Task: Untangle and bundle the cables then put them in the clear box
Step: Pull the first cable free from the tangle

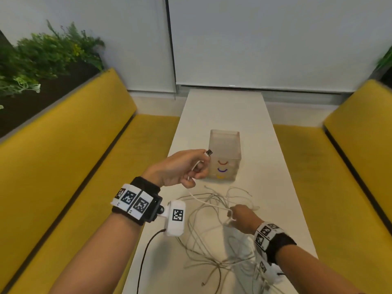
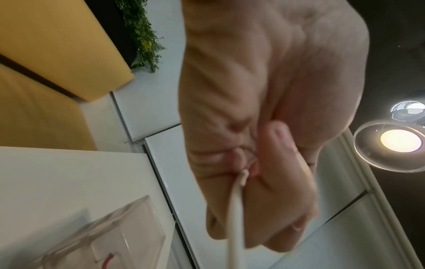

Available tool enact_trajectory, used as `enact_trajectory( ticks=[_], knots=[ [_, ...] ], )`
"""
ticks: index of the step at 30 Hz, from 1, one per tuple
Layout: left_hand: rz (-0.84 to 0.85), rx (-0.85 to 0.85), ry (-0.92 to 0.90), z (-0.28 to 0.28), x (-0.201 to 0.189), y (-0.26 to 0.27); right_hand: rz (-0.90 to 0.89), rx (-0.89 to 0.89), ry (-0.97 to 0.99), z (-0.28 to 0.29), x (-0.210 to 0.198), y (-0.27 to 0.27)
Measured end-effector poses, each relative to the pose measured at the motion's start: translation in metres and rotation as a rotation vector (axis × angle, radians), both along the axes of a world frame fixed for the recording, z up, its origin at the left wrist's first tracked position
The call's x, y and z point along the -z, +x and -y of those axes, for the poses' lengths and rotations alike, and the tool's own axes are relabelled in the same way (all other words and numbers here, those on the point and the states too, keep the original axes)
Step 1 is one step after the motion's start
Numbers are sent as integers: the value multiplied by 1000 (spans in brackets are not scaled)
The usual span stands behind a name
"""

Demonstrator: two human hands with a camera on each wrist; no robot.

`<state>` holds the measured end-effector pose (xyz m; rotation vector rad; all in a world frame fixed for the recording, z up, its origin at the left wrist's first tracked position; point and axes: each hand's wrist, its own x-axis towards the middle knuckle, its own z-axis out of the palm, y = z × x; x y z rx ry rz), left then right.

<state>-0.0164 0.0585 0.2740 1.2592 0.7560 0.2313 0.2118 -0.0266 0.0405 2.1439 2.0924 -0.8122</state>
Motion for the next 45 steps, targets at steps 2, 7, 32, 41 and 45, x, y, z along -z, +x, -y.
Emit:
enact_trajectory(
  ticks=[2, 7, 32, 41, 45],
  knots=[
    [-19, -11, -12, -3, 4, -4, 177, -44, -54, -1, 17, -1],
    [-43, -51, 4, -10, 13, -9, 163, 32, -133, -4, 23, 5],
    [314, -536, 372, 41, 22, 72, -1242, 350, 404, 19, -179, -21],
    [728, -825, 358, 1, -81, 5, -1068, 348, 230, 49, -126, 23],
    [734, -845, 491, 11, -94, -1, -961, 330, 179, 54, -116, 43]
  ],
)
